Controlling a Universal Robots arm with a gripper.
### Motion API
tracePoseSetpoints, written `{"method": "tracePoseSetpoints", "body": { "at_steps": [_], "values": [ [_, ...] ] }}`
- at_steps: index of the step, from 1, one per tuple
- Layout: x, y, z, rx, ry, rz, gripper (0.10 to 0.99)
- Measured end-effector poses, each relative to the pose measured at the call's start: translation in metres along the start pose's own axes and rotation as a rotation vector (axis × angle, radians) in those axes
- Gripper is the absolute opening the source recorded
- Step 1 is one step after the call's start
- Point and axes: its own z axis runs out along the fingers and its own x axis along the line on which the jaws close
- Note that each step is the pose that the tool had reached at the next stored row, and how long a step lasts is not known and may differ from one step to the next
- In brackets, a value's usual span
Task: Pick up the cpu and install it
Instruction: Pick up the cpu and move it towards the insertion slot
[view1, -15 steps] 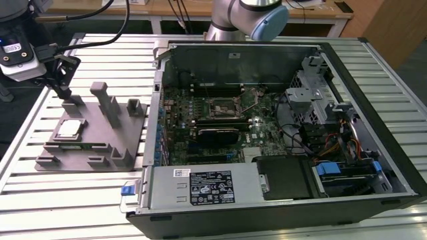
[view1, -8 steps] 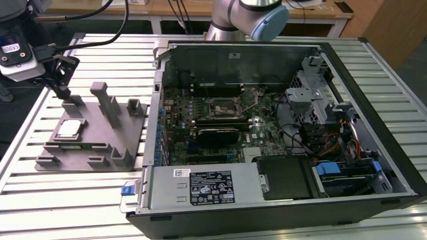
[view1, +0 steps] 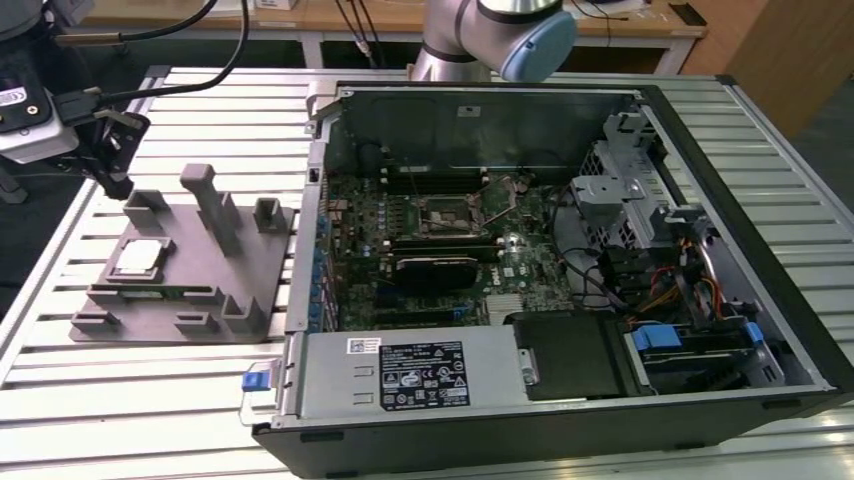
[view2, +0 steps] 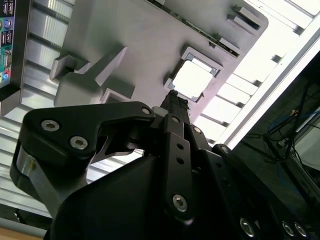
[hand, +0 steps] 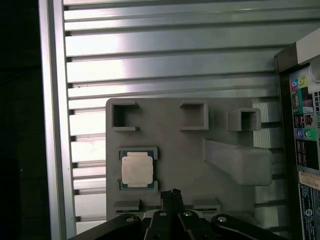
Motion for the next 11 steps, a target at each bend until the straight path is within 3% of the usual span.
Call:
{"method": "tracePoseSetpoints", "body": {
  "at_steps": [11],
  "values": [
    [0.0093, -0.0009, 0.0021, 0.000, 0.0000, 0.000, 0.106]
  ]
}}
